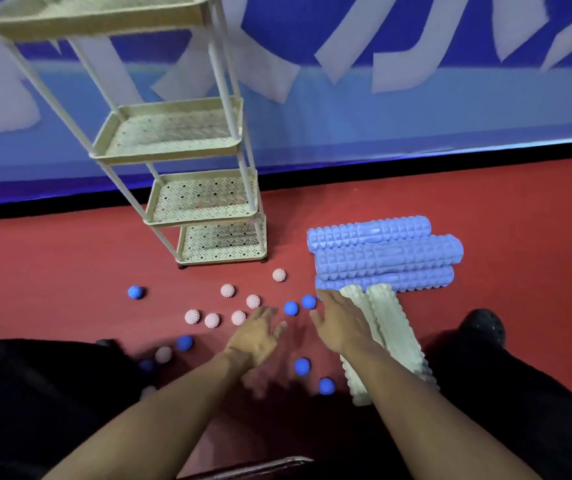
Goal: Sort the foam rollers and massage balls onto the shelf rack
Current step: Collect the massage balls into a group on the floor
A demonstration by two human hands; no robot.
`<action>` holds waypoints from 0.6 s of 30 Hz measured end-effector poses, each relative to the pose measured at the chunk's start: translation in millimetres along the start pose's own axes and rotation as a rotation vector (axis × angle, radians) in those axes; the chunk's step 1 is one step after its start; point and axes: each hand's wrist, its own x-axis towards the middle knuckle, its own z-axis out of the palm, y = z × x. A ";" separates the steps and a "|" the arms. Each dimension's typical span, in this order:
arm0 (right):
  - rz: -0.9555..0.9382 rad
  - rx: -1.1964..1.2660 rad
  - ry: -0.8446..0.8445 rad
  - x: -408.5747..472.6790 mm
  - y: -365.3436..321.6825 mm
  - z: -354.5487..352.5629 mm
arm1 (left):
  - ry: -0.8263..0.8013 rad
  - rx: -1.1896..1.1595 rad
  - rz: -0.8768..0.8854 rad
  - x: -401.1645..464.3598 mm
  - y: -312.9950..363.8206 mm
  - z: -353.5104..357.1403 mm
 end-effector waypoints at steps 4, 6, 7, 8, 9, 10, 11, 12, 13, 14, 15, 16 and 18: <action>-0.042 -0.043 0.019 -28.3 -44.4 -4.7 | 0.082 0.034 0.013 -37.0 -28.2 -33.3; -0.039 -0.071 0.021 -46.0 -61.2 -5.2 | 0.111 0.022 0.027 -56.0 -40.1 -46.8; -0.033 -0.087 0.021 -55.0 -68.8 -5.0 | 0.123 0.016 0.039 -64.9 -45.7 -52.6; -0.026 -0.102 0.023 -63.2 -76.2 -5.3 | 0.138 0.011 0.054 -72.7 -51.8 -57.8; -0.020 -0.115 0.025 -70.9 -84.0 -6.0 | 0.151 0.002 0.068 -80.6 -57.8 -62.7; -0.017 -0.123 0.028 -78.2 -92.7 -7.2 | 0.164 -0.012 0.083 -87.3 -64.2 -66.7; -0.020 -0.127 0.032 -83.9 -102.3 -8.9 | 0.177 -0.027 0.097 -94.0 -69.9 -71.0; -0.028 -0.129 0.035 -88.0 -112.7 -11.2 | 0.188 -0.045 0.112 -99.6 -75.2 -74.8; -0.041 -0.129 0.039 -89.9 -124.4 -14.6 | 0.199 -0.067 0.125 -104.3 -79.8 -79.0; -0.057 -0.130 0.051 -89.7 -137.2 -18.8 | 0.213 -0.089 0.135 -107.3 -84.6 -83.0; -0.075 -0.135 0.074 -87.7 -150.4 -23.2 | 0.225 -0.108 0.143 -108.2 -89.4 -87.4; -0.095 -0.144 0.100 -84.5 -162.6 -27.7 | 0.237 -0.123 0.146 -108.0 -92.8 -91.4; -0.141 -0.178 0.139 -78.6 -184.6 -33.6 | 0.253 -0.146 0.152 -105.5 -98.8 -97.7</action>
